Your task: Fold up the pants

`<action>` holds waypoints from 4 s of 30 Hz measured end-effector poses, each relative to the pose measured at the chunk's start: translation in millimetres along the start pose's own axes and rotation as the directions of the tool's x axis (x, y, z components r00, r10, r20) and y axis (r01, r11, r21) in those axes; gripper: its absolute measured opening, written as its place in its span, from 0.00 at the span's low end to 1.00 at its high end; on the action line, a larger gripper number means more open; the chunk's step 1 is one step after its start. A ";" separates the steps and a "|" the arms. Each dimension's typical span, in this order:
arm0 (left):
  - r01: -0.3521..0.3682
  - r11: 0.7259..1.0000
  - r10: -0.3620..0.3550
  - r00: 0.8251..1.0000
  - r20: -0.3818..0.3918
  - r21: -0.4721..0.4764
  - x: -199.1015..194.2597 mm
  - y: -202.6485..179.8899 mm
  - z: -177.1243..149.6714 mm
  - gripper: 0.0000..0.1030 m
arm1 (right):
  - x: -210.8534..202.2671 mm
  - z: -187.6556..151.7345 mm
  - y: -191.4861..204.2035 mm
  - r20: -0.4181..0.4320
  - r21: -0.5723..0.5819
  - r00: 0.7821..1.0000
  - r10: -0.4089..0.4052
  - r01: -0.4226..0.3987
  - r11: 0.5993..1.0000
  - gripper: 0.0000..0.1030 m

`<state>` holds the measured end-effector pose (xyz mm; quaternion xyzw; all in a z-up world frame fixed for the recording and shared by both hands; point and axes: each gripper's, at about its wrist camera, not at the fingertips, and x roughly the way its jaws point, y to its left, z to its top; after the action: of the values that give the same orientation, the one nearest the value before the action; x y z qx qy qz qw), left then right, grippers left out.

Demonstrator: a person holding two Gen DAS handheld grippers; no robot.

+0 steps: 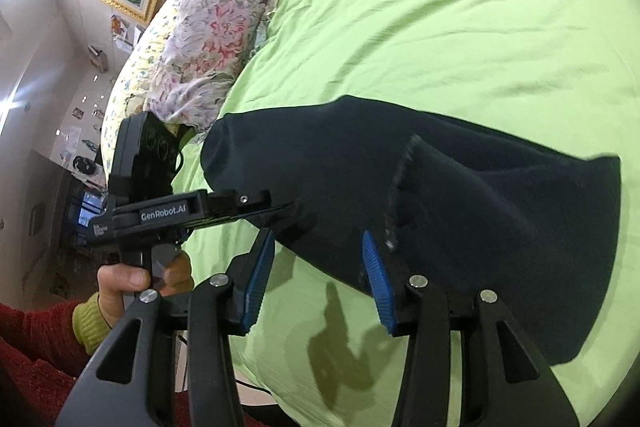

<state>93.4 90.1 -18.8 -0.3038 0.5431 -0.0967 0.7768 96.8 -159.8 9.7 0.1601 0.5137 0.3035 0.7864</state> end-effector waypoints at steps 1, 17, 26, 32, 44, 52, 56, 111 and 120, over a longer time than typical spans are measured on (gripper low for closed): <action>-0.005 1.000 0.006 1.000 0.015 -0.014 -5.5 5.2 -1.8 0.49 | 3.2 3.2 3.0 -0.007 -0.009 1.000 0.004 -0.004 1.000 0.46; -0.067 0.925 0.166 0.957 0.238 -0.375 -97.4 113.3 -27.2 0.63 | 82.4 63.8 61.4 -0.165 -0.219 0.985 0.051 -0.087 0.972 0.46; -0.041 0.872 0.187 0.949 0.255 -0.488 -108.2 156.0 -18.0 0.65 | 139.0 107.8 90.3 -0.239 -0.321 0.971 0.034 -0.112 0.940 0.46; -0.033 0.859 0.180 0.954 0.241 -0.511 -95.3 172.7 -3.1 0.65 | 177.6 137.6 109.3 -0.282 -0.376 0.959 0.021 -0.131 0.917 0.46; 0.023 0.838 0.149 0.951 0.269 -0.545 -84.7 193.6 12.6 0.65 | 258.3 157.4 127.3 -0.405 -0.462 0.914 -0.036 -0.171 0.870 0.46; 0.003 0.837 0.184 0.940 0.287 -0.547 -82.8 192.5 13.0 0.62 | 292.7 154.8 140.7 -0.476 -0.498 0.877 -0.057 -0.216 0.840 0.46; -0.035 0.849 0.214 0.935 0.284 -0.527 -81.5 190.6 16.6 0.39 | 293.5 147.5 149.9 -0.472 -0.548 0.877 -0.093 -0.210 0.810 0.33; 0.083 0.928 -0.077 0.997 -0.030 0.364 17.3 -187.5 -51.1 0.16 | -77.2 21.2 -95.3 0.224 0.005 0.971 0.083 -0.086 0.996 0.21; -0.016 0.880 0.021 1.000 -0.006 0.475 48.1 -206.8 -66.4 0.21 | -67.5 17.6 -114.1 0.213 0.055 0.976 0.041 -0.054 0.997 0.24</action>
<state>89.5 -122.1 47.8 -0.0983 0.5098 -0.2210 0.8256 129.0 -289.3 0.8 0.2274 0.4320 0.2878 0.8240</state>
